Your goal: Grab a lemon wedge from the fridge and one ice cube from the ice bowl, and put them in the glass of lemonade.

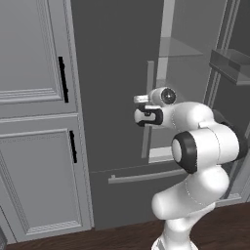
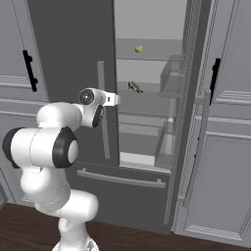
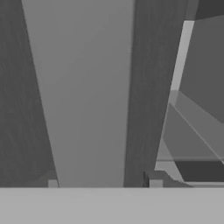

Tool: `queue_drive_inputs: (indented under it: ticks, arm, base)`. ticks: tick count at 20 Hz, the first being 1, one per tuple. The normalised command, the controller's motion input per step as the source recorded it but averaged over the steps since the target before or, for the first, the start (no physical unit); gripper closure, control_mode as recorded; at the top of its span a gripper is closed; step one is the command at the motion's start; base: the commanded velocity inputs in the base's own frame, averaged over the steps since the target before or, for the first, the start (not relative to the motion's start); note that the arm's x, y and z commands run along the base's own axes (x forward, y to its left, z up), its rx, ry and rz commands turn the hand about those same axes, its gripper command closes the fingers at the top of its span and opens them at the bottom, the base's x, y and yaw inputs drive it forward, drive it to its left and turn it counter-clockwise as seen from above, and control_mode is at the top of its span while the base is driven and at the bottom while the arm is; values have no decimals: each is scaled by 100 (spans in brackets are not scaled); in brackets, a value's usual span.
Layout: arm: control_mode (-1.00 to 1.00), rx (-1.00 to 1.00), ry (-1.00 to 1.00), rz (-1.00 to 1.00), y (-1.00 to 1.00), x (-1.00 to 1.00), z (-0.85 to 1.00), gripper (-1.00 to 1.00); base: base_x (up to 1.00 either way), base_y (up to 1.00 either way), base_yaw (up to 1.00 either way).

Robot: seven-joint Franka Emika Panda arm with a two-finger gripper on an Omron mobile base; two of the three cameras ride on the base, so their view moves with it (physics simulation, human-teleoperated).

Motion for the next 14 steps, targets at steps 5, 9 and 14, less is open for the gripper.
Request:
queue_drive_inputs:
  ticks: [5, 9, 14]
  arm:
    - [-100, 4, 21, 0, 4, -18, 5, 100]
    - [-100, 12, 26, 0, 32, -95, 49, 100]
    - [-100, 9, 8, 0, 54, -100, 60, 100]
  base:
    - [0, 0, 0]
    - [0, 0, 0]
    - [0, 0, 0]
